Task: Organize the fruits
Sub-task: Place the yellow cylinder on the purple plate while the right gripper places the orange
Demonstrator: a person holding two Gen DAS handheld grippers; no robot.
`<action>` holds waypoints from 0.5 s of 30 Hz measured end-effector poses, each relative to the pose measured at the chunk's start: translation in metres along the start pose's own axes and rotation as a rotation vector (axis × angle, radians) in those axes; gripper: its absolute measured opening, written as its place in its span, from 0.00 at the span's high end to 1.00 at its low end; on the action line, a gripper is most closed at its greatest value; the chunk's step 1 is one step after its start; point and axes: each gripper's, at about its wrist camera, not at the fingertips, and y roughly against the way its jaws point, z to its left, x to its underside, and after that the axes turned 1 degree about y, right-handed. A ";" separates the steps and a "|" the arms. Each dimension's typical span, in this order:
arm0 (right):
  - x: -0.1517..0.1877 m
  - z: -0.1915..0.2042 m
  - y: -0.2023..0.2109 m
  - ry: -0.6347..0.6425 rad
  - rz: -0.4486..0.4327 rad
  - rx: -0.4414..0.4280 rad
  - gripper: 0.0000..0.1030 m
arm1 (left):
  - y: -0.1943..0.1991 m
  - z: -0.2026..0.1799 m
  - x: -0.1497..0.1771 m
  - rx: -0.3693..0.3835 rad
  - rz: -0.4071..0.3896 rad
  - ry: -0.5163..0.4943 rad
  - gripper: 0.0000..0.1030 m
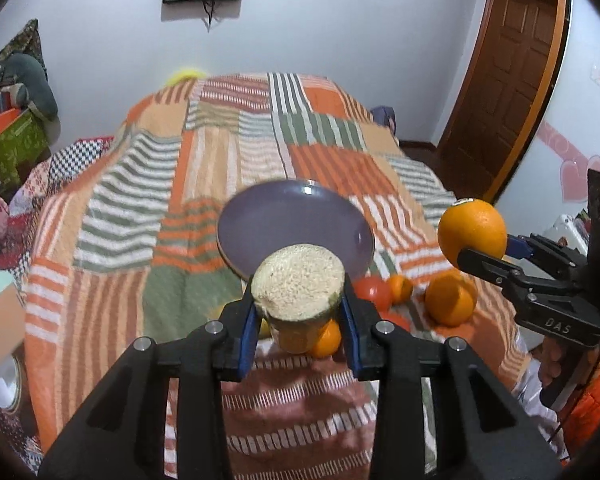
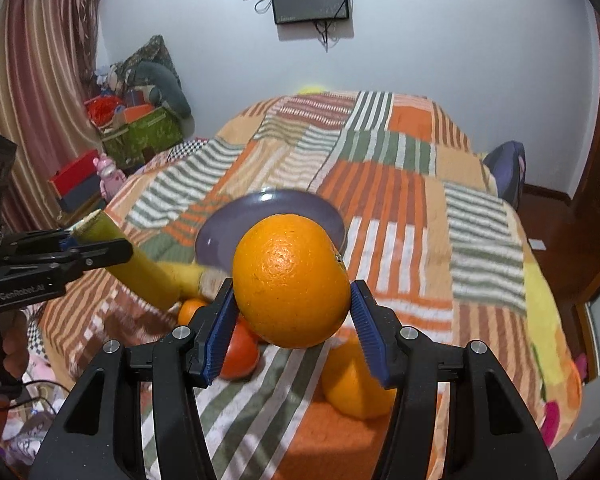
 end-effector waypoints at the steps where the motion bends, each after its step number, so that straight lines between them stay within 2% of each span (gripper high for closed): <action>1: -0.002 -0.001 0.000 0.001 -0.007 0.001 0.49 | 0.002 0.000 -0.005 -0.002 -0.015 0.000 0.66; 9: -0.023 -0.005 -0.007 0.012 -0.051 0.007 0.49 | 0.005 0.002 -0.037 -0.011 -0.072 -0.005 0.66; 15: -0.032 -0.003 -0.022 0.038 -0.050 0.000 0.49 | -0.011 0.005 -0.053 -0.031 -0.070 -0.019 0.66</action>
